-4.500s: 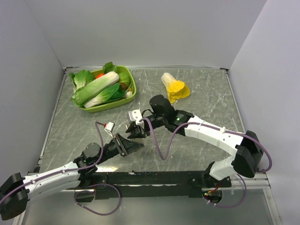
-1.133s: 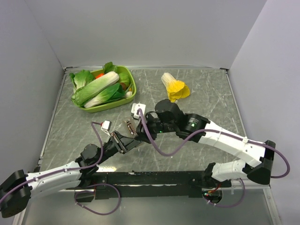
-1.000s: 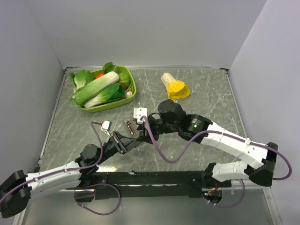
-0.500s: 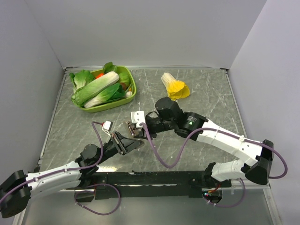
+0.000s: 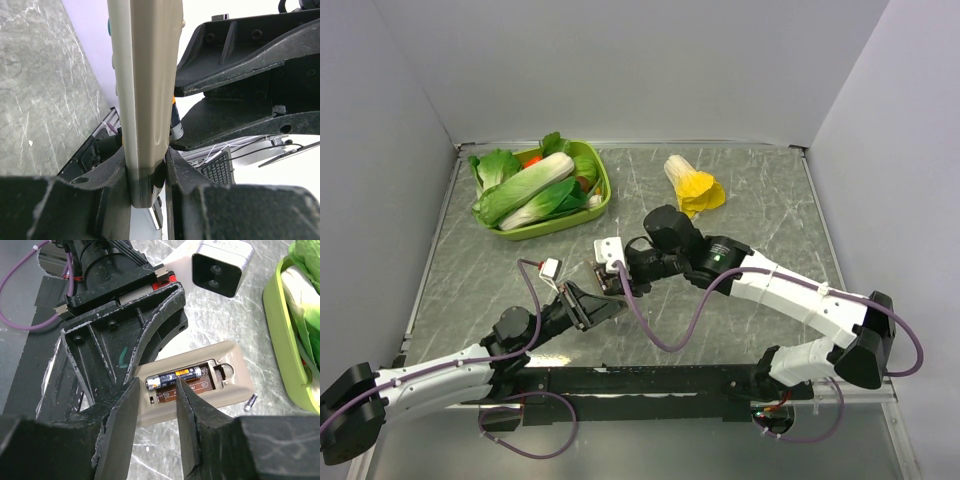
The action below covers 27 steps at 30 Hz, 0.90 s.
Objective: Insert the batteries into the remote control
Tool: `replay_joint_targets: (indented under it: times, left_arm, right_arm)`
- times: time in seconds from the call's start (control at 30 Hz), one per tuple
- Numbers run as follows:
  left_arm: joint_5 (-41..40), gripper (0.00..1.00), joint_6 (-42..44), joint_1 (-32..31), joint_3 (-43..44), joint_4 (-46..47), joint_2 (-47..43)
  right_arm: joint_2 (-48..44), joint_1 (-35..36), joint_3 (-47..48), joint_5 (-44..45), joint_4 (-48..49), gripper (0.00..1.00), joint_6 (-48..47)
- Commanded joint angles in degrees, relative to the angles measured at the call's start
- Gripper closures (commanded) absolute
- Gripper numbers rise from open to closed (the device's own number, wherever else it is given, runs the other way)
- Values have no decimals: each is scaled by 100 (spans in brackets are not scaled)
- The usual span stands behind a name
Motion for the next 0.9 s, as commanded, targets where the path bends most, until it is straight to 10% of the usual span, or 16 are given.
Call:
replay_joint_targets:
  times: [0.0, 0.87]
  left_arm:
    - [183, 99, 220, -24, 334, 426, -31]
    - [896, 99, 572, -33, 721, 884, -13]
  right_arm:
    - [210, -52, 203, -96, -29, 59, -142]
    - [1282, -114, -148, 300, 796, 81, 192]
